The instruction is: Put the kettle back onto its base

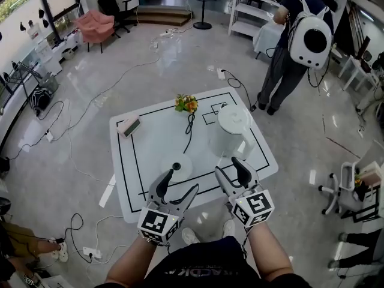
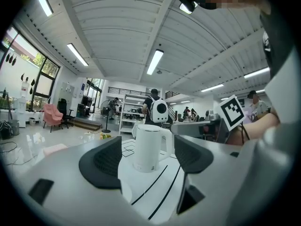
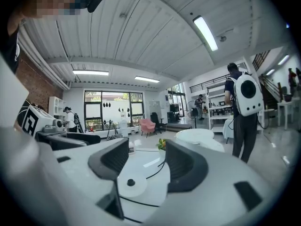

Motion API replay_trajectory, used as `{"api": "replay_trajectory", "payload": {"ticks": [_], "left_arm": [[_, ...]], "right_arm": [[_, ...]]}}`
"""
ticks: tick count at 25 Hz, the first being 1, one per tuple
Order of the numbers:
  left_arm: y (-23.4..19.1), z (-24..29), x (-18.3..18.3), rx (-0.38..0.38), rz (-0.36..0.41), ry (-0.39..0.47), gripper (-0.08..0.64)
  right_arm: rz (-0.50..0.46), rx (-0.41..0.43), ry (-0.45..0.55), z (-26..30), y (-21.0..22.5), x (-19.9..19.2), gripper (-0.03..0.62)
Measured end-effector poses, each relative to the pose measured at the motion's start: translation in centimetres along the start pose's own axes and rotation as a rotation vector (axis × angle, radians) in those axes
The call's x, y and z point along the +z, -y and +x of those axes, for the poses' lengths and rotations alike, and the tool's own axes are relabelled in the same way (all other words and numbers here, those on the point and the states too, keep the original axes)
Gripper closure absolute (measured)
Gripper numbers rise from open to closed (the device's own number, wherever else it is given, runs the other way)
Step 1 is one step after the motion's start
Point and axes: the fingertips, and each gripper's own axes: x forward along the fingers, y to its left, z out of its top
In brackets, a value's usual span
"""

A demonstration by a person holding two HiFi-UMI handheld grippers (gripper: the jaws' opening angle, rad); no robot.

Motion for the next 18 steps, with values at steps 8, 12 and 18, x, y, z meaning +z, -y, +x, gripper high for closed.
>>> {"api": "replay_trajectory", "payload": {"ticks": [8, 12, 18], "left_arm": [[1.2, 0.4, -0.3, 0.011, -0.015, 0.01, 0.222], [2.1, 1.4, -0.5, 0.033, -0.021, 0.005, 0.222], [4.1, 4.4, 0.1, 0.07, -0.023, 0.006, 0.222]], "right_arm": [[-0.009, -0.09, 0.016, -1.2, 4.4, 1.3, 0.364], [-0.022, -0.103, 0.009, -1.5, 6.8, 1.5, 0.364], [-0.02, -0.072, -0.032, -1.2, 10.8, 1.1, 0.364]]}}
